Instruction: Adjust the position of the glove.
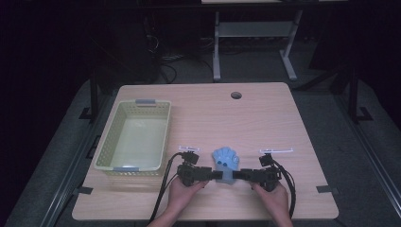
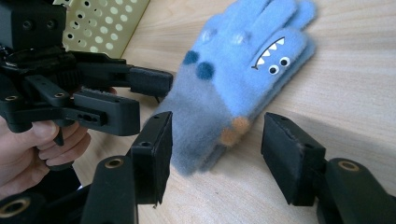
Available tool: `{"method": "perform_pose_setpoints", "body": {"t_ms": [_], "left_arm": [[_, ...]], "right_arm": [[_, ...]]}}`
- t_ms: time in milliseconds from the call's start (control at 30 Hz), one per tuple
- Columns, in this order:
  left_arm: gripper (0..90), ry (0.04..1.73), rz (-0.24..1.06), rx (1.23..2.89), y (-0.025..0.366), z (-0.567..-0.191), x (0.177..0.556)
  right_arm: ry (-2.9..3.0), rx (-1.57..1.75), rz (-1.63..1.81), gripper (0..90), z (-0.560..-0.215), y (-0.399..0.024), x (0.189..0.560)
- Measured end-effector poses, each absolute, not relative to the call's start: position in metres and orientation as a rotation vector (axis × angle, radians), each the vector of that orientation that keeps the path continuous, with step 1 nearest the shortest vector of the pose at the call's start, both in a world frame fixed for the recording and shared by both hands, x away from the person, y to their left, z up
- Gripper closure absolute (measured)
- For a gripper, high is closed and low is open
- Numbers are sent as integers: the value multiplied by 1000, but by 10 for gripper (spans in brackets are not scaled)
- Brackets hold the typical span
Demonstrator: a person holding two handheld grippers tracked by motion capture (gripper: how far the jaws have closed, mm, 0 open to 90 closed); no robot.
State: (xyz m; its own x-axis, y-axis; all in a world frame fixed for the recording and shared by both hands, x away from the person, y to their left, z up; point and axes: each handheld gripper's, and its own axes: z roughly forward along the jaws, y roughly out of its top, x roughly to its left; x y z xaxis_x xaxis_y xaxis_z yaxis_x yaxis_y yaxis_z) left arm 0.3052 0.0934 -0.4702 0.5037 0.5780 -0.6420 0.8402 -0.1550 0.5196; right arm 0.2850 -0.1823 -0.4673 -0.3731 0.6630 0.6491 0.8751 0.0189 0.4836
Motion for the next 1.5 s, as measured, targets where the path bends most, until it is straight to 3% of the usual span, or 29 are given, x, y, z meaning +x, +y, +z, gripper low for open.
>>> {"method": "perform_pose_setpoints", "body": {"t_ms": [267,867,1500], "left_arm": [[357,1199,-409,1816,95,-474,310],[588,1225,-446,1748,93,-485,308],[641,1196,-454,1748,92,-489,310]], "right_arm": [[-2034,-1602,-1265,449,-472,-180,287],[-1990,-1620,-1281,565,-480,-170,288],[-1937,-1624,-1315,617,-485,-166,290]]}}
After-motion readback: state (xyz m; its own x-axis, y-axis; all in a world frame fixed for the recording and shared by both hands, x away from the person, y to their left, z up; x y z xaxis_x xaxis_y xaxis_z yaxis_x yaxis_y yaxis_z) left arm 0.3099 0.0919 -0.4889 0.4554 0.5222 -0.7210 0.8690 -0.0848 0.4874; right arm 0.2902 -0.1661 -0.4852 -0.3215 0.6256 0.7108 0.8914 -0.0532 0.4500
